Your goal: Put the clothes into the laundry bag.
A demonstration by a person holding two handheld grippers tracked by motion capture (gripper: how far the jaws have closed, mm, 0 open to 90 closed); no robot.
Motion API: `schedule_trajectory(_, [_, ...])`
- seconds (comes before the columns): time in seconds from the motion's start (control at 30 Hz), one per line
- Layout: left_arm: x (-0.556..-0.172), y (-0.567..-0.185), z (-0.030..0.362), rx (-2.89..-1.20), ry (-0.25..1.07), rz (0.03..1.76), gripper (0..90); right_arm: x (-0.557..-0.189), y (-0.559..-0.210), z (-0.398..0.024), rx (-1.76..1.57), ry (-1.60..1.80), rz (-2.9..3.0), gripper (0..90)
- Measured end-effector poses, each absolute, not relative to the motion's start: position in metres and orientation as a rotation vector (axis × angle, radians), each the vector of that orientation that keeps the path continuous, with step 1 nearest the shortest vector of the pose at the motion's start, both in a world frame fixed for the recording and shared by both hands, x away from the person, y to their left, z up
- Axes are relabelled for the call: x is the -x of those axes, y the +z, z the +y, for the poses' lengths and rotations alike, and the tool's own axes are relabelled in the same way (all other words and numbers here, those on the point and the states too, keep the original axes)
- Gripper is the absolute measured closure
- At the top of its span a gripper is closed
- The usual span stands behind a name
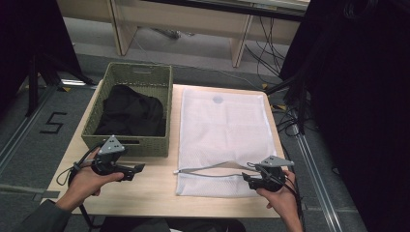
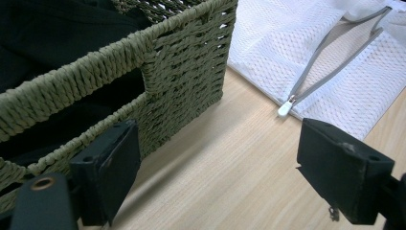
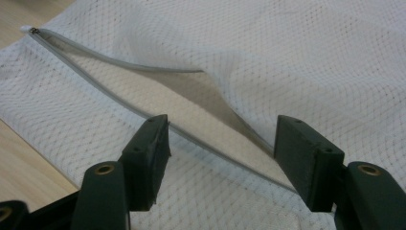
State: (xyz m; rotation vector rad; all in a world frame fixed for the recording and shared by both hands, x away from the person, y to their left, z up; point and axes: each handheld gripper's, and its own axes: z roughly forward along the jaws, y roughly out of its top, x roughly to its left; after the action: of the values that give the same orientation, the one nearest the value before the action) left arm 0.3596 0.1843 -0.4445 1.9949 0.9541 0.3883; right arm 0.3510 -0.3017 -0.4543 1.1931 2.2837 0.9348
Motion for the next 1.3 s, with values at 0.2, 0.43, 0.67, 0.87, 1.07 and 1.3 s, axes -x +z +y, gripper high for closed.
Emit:
schedule_trajectory(0.2, [-0.36,-0.445,0.184,-1.997,0.393,0.95,15.0,-0.352,-0.455,-0.301,-1.21,0.916,2.282,38.5])
schedule_trajectory(0.43, [-0.361,-0.444,0.184,-2.018,0.395,0.932,15.1,-0.37,-0.46,-0.298,-1.159,0.785,2.289,39.0])
schedule_trajectory(0.67, [-0.361,-0.445,0.184,-2.023,0.395,0.941,15.1,-0.39,-0.467,-0.286,-1.059,0.744,2.337,38.8])
schedule_trajectory(0.87, [-0.362,-0.446,0.184,-2.028,0.398,0.935,15.0,-0.406,-0.478,-0.264,-0.989,0.7,2.402,39.0])
schedule_trajectory(1.07, [-0.361,-0.446,0.183,-2.024,0.384,0.948,15.1,-0.42,-0.488,-0.257,-1.006,0.633,2.421,41.7])
schedule_trajectory(1.3, [-0.362,-0.446,0.184,-2.032,0.385,0.941,15.1,-0.44,-0.486,-0.251,-0.938,0.611,2.427,78.0])
